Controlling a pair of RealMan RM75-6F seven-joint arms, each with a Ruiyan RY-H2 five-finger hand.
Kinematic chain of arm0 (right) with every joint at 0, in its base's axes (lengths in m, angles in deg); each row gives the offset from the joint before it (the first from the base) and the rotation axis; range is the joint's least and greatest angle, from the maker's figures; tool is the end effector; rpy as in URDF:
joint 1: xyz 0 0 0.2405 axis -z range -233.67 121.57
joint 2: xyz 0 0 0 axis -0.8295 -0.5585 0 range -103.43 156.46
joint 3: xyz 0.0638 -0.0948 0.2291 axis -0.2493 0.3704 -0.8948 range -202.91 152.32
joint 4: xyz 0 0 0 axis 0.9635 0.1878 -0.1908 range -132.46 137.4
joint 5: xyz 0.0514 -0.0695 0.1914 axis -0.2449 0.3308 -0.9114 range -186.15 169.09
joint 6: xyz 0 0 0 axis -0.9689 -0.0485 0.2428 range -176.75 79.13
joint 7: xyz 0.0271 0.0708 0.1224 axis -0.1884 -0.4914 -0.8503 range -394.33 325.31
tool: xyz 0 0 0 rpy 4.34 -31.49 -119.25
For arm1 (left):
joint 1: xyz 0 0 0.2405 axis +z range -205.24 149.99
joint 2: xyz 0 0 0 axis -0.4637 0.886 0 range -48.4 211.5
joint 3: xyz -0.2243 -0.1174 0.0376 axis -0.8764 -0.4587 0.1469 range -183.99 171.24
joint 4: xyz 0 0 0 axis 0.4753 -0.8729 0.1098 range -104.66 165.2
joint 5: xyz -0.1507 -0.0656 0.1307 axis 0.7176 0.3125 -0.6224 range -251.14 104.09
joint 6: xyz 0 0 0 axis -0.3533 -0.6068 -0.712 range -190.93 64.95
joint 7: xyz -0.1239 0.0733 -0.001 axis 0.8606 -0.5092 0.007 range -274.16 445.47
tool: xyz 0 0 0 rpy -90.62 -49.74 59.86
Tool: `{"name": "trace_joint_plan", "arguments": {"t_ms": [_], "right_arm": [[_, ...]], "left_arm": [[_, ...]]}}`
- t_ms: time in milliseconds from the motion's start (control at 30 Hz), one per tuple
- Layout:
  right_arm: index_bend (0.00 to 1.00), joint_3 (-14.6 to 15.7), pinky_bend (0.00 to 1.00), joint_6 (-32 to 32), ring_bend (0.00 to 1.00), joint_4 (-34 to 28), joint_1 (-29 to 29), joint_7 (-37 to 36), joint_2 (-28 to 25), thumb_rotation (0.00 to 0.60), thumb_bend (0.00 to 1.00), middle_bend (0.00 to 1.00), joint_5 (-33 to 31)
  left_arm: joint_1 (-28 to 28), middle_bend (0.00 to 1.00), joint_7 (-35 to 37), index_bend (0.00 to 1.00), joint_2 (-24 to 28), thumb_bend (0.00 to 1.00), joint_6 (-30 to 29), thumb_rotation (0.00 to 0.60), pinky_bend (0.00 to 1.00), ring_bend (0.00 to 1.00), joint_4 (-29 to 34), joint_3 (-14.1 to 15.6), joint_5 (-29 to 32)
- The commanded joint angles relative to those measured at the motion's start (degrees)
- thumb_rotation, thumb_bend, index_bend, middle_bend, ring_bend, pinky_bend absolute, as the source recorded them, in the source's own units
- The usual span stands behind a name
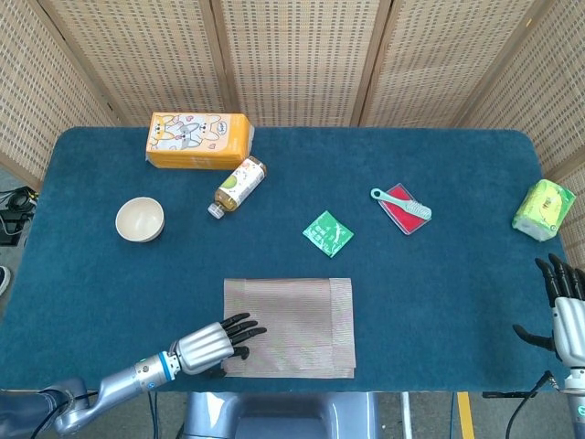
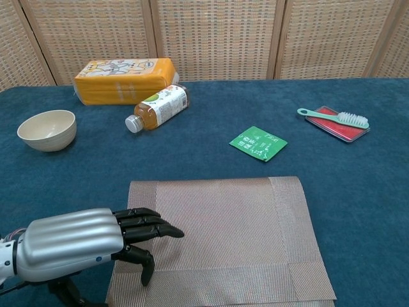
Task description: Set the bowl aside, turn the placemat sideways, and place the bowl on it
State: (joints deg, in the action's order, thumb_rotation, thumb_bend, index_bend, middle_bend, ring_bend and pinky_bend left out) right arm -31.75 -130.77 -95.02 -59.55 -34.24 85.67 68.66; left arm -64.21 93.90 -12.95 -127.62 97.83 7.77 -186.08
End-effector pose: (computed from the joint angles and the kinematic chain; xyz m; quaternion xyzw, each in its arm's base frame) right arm -0.3207 -0.1843 0.1876 0.5411 -0.4253 0.3635 0.6279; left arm -0.2025 0.2132 -0.0745 -0.8917 -0.2360 -0.3599 0.1399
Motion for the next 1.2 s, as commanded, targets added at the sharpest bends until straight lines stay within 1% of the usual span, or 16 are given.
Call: {"name": "trace_joint_plan", "arguments": {"t_ms": [33,100,233,367,500,667,767,1033,1133,1200], "right_arm": [[0.00,-0.02,0.00,-0.12,0.00,0.03,0.02,-0.04,0.04,0.600,0.00,0.00,0.10],[0.00,0.01,0.00,-0.12,0.00,0.07,0.00,-0.04,0.10,0.600,0.00,0.00,0.17],[0.00,0.07,0.00,-0.08,0.00,0.06,-0.03,0.05,0.15,0.600,0.00,0.00,0.31],[0.00,0.11,0.00,-0.60,0.00,-0.19,0.18,0.06,0.00,0.600,0.00,0.00,0.63],[0.00,0.17,0.00,-0.90,0.00,-0.41,0.31,-0.16,-0.15,0.600,0.00,0.00,0.98],[0.00,0.30,0.00,-1.34,0.00,-0.59,0.48,-0.57,-0.30,0.600,0.00,0.00,1.65],[0.00,0.30,0.00,-1.40,0.00,-0.58,0.51,-0.75,-0.34,0.600,0.00,0.00,1.73],[0.00,0.28,0.00,-1.41,0.00,-0.52,0.54,-1.42,-0.47,0.600,0.00,0.00,1.87],[0.00,0.24,0.00,-1.34,0.00,-0.43,0.54,-1.76,-0.55,0.600,0.00,0.00,1.83],[0.00,0.24,0.00,-1.35,0.00,-0.39,0.54,-1.84,-0.58,0.600,0.00,0.00,1.86]], "left_arm": [[-0.16,0.00,0.19,0.40,-0.10,0.30,-0.07,0.600,0.00,0.00,0.06,-0.05,0.26],[-0.29,0.00,0.36,0.40,-0.10,0.33,-0.18,0.600,0.00,0.00,0.22,-0.10,0.40],[-0.69,0.00,-0.02,0.40,-0.28,0.41,0.32,0.600,0.00,0.00,0.37,-0.20,0.70],[-1.08,0.00,-0.15,0.41,-0.58,0.46,1.51,0.600,0.00,0.00,0.54,-0.05,1.37],[-1.16,0.00,-0.37,0.44,-0.67,0.53,1.37,0.600,0.00,0.00,0.74,0.24,1.54],[-1.42,0.00,-0.55,0.47,-0.69,0.55,1.85,0.600,0.00,0.00,0.88,0.36,2.26],[-1.37,0.00,-0.76,0.51,-0.93,0.55,1.68,0.600,0.00,0.00,0.76,0.30,2.58],[-1.43,0.00,0.14,0.75,-1.60,0.62,1.10,0.600,0.00,0.00,0.62,-0.18,3.67],[-1.52,0.00,0.67,0.79,-1.58,0.62,0.84,0.600,0.00,0.00,0.98,-0.53,4.18],[-1.70,0.00,1.16,0.79,-1.44,0.62,0.39,0.600,0.00,0.00,1.64,-1.42,4.88]]}}
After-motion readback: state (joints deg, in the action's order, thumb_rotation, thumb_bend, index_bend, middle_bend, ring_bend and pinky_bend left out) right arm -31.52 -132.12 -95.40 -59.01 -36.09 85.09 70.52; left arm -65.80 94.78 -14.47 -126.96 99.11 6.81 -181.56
